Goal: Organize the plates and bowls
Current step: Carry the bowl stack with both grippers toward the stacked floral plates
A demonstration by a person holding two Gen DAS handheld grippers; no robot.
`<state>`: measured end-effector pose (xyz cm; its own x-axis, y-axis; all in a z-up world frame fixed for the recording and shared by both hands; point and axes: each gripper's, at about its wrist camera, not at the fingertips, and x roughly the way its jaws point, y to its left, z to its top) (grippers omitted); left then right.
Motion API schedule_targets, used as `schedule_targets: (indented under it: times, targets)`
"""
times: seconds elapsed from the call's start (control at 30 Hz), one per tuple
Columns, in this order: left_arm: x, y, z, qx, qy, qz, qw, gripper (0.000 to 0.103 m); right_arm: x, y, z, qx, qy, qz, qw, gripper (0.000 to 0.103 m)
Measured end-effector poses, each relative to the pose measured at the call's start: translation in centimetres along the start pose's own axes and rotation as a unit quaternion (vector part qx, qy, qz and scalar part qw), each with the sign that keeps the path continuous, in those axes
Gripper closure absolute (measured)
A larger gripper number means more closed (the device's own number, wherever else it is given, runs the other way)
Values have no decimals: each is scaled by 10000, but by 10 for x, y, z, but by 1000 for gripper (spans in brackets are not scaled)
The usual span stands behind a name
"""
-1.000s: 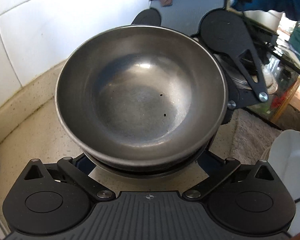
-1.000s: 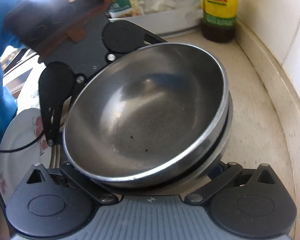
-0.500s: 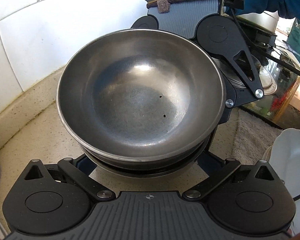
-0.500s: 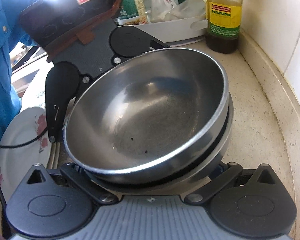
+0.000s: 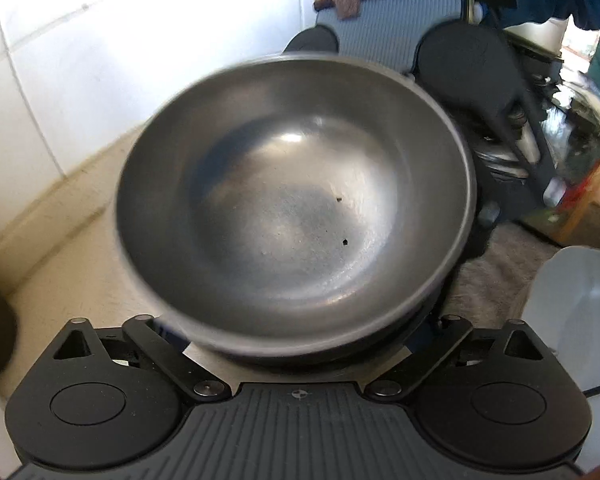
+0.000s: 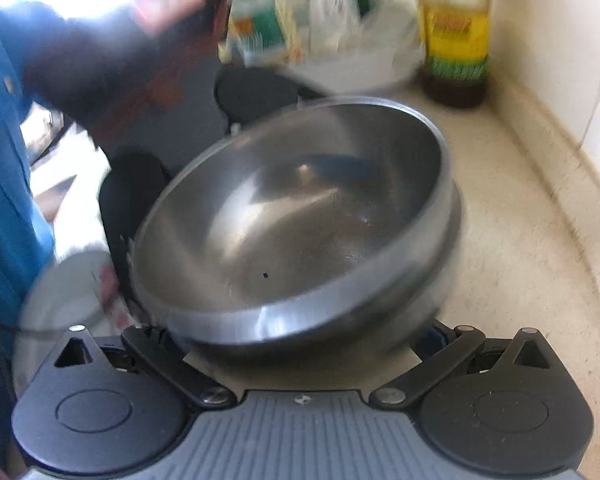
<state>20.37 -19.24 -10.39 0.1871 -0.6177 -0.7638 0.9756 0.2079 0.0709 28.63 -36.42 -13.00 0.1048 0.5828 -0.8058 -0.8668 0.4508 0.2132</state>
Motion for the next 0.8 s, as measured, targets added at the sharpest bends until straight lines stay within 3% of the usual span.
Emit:
schedule_targets:
  times: [0.17, 0.33, 0.4, 0.53, 0.8]
  targets:
    - [5, 4, 5, -129, -30, -17, 9999, 3, -6, -11, -9, -101, 33, -221, 9997, 0]
    - [16, 4, 9, -211, -147, -166, 9995, 0, -4, -5, -26, -413, -414, -332, 9977, 0]
    - [18, 1, 9, -234, -192, -86, 9995, 0, 1, 3, -25, -614, -316, -602, 9958, 0]
    - [17, -13, 13, 27, -279, 234, 9993, 0, 3, 2, -14, -433, -92, -706, 9965, 0]
    - [4, -13, 13, 11, -413, 231, 9989, 1, -6, 8, -3, -317, -78, -669, 9972, 1]
